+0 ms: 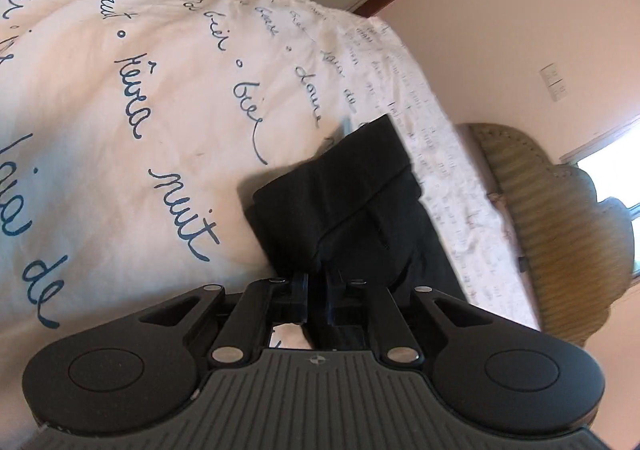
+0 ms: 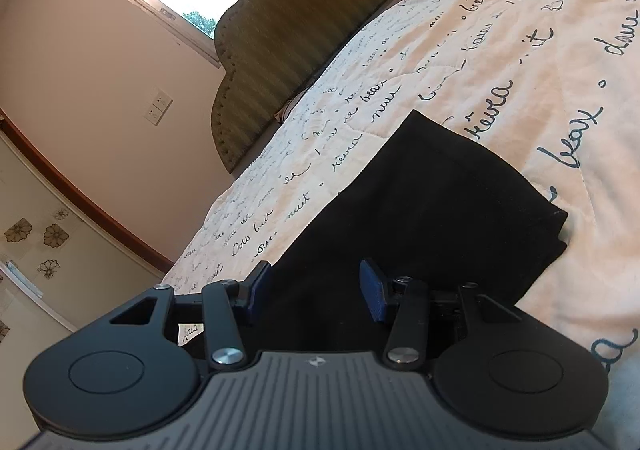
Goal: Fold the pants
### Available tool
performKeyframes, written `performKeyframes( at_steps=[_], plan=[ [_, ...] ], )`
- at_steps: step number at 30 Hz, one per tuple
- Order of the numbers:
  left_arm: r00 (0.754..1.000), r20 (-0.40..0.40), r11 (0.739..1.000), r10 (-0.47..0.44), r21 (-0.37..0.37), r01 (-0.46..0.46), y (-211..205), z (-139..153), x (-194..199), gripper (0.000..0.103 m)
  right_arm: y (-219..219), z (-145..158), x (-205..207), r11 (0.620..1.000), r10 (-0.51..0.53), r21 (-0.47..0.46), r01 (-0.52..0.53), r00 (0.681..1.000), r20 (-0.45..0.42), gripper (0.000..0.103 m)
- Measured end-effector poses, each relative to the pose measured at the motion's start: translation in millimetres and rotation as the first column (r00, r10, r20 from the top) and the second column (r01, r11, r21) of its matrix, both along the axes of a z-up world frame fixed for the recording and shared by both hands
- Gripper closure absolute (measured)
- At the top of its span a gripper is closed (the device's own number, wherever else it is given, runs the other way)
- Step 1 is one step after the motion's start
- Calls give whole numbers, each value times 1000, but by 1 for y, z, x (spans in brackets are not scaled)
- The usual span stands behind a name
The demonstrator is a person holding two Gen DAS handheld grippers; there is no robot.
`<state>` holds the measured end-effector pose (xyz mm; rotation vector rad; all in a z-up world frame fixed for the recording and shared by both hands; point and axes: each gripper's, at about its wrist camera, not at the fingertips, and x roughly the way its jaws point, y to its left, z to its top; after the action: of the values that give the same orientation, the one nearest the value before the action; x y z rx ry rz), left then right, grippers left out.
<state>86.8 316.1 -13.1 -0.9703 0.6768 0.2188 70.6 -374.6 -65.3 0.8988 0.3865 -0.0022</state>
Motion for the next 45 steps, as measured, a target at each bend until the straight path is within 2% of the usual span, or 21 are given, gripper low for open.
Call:
performKeyframes(
  at_steps=[1, 3, 5, 8, 10, 12, 14, 16, 18, 19, 20, 21, 25, 29, 32, 33, 34, 36, 40, 42, 45],
  plan=[
    [1000, 13, 1000, 1, -26, -1, 2, 1, -3, 79, 0, 0, 0, 1000, 1, 1, -1, 1000, 0, 56],
    [999, 16, 997, 30, -68, -28, 6, 2, -11, 48, 0, 0, 0, 1000, 0, -1, 0, 1000, 1, 56],
    [996, 14, 994, 92, -67, -91, 9, 6, -23, 39, 0, 0, -1, 1000, -1, 2, 1, 1000, 4, 56],
    [993, 10, 986, 120, -116, -118, 12, 2, -26, 39, 0, -1, -1, 1000, -3, 8, 2, 1000, 9, 56],
    [993, -9, 987, 117, -111, -117, 11, 1, -22, 43, 0, -1, -1, 1000, -3, 7, 3, 1000, 9, 56],
    [991, -18, 985, 133, -107, -134, 13, -2, -15, 61, 0, 0, -2, 1000, -4, 7, 4, 1000, 8, 56],
    [990, -25, 985, 141, -98, -143, 16, -6, -4, 67, 0, -1, -2, 1000, -4, 10, 4, 1000, 11, 56],
    [990, -5, 986, 139, -96, -139, 19, -8, 5, 64, -1, -1, -3, 1000, -4, 13, 4, 1000, 14, 56],
    [994, 16, 990, 105, -93, -103, 18, -8, 11, 50, -1, -1, -3, 1000, -4, 17, 3, 1000, 16, 56],
    [995, 17, 993, 98, -75, -96, 16, -4, 12, 50, -2, -2, -4, 1000, -3, 18, 3, 1000, 17, 56],
    [996, 16, 994, 93, -54, -92, 14, 0, 12, 54, -2, -2, -4, 1000, -3, 19, 2, 1000, 18, 56],
    [995, 19, 995, 99, -21, -99, 13, 5, 10, 87, -2, -2, -4, 1000, -2, 19, 2, 1000, 18, 56],
    [996, 35, 993, 82, 86, -85, 8, 25, 3, 89, -2, -2, -4, 1000, -3, 19, 2, 1000, 18, 56],
    [996, -33, 987, 82, 140, -77, 8, 7, 14, 87, -2, -2, -4, 1000, -4, 21, 3, 1000, 20, 56],
    [998, -8, 964, 62, 259, -58, -3, 3, 17, 80, -3, -2, -5, 1000, -2, 26, 1, 1000, 24, 56],
    [999, -8, 957, 51, 287, -47, -8, 6, 16, 70, -3, -2, -5, 1000, -1, 26, 1, 1000, 24, 56],
    [999, 1, 951, 43, 307, -41, -11, 10, 14, 69, -3, -2, -6, 1000, -1, 26, 0, 1000, 24, 56],
    [998, 7, 939, 57, 340, -56, -13, 20, 4, 52, -4, 0, -6, 999, -5, 39, 4, 1000, 21, 56],
    [990, 104, 886, 91, 446, -128, -28, 58, -27, 45, -9, 20, -26, 992, -76, 100, 78, 997, -25, 50],
    [987, 156, 849, 35, 516, -111, -52, 76, -37, 43, -12, 30, -52, 986, -125, 116, 119, 991, 40, 38],
    [970, 185, 794, -158, 608, 13, -111, 92, -38, 35, -18, 36, -78, 981, -166, 112, 162, 986, 33, 33]
  ],
)
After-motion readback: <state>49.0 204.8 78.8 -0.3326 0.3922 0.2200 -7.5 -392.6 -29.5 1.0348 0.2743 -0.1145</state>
